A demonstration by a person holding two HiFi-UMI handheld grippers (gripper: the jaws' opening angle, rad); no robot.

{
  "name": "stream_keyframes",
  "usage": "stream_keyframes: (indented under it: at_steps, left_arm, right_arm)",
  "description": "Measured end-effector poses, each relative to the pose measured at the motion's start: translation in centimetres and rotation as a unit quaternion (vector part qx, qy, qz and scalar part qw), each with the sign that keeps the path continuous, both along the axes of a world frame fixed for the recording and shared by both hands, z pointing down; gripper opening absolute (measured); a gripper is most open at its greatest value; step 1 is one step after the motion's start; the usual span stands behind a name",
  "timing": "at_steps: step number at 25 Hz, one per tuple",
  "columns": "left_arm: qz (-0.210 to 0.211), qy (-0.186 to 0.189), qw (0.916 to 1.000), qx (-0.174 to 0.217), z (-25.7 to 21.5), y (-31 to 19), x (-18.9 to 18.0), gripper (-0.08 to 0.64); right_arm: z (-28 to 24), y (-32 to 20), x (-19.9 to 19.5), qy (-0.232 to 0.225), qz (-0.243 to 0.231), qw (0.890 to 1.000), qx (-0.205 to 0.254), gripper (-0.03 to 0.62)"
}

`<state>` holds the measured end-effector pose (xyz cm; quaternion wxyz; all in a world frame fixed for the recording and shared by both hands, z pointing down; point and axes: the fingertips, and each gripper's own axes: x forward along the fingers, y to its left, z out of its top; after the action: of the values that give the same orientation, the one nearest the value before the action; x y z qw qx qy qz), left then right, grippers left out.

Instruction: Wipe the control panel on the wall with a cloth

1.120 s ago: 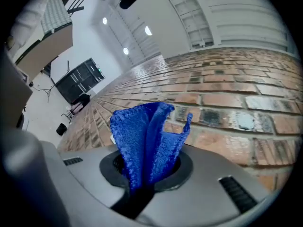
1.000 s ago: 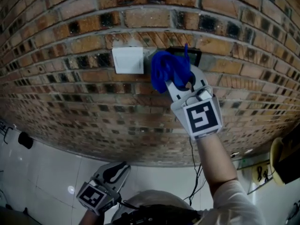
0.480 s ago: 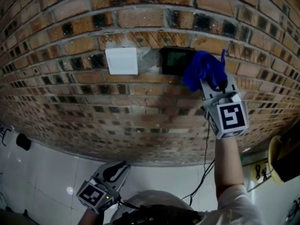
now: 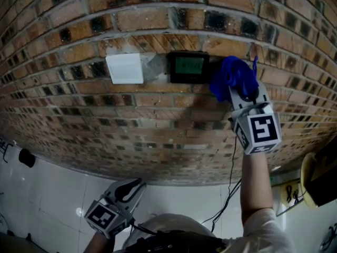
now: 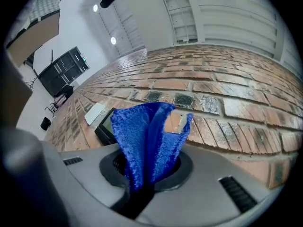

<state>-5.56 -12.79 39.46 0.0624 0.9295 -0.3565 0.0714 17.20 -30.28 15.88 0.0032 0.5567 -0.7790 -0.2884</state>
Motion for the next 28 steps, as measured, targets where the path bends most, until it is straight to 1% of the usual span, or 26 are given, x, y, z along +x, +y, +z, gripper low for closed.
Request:
stream_keyframes:
  at_steps: [4,6,8,10,12,16,19,21,24,26,28]
  left_arm:
    - [-0.026,-0.009,0.9996,-0.004,0.0,-0.3,0.4,0.051]
    - [-0.042,-0.019,0.9989,-0.006,0.0,-0.5,0.7,0.051]
    - [-0.057,-0.031,0.9978,-0.008,0.1,-0.6,0.9,0.051]
    - [-0.070,-0.040,0.9967,-0.010,0.2,-0.4,1.3,0.051]
    - [-0.076,-0.041,0.9961,-0.015,0.2,-0.1,1.8,0.051]
    - [-0.073,-0.048,0.9960,-0.016,0.5,1.4,2.1,0.051]
    - [-0.067,-0.049,0.9965,-0.012,0.4,3.1,1.3,0.051]
    - [-0.054,-0.041,0.9977,-0.005,0.1,4.5,0.5,0.051]
    - [-0.037,-0.030,0.9989,0.006,-0.3,7.1,-1.0,0.051]
    - [-0.028,-0.025,0.9992,0.010,-0.3,9.0,-2.4,0.051]
    - [-0.021,-0.019,0.9995,0.010,0.0,10.9,-3.9,0.051]
  right_arm:
    - [0.9,2.6,-0.1,0.002,-0.027,1.000,0.007,0.090]
    - [2.7,4.7,-0.2,-0.016,-0.046,0.999,-0.001,0.090]
    - [5.6,6.8,-0.2,-0.034,-0.065,0.997,-0.025,0.090]
    - [9.2,9.1,0.1,-0.038,-0.075,0.995,-0.059,0.091]
    - [12.8,11.6,0.7,-0.039,-0.077,0.992,-0.096,0.089]
    - [18.4,16.8,1.8,-0.049,-0.065,0.983,-0.162,0.089]
    - [20.7,21.2,2.2,-0.047,-0.049,0.978,-0.197,0.089]
    - [21.2,24.2,1.9,-0.044,-0.045,0.977,-0.205,0.089]
    - [20.7,28.5,1.0,-0.059,-0.036,0.977,-0.202,0.089]
    - [20.1,31.3,-0.1,-0.068,-0.027,0.978,-0.194,0.089]
    - [20.2,33.8,-1.5,-0.064,-0.014,0.978,-0.199,0.089]
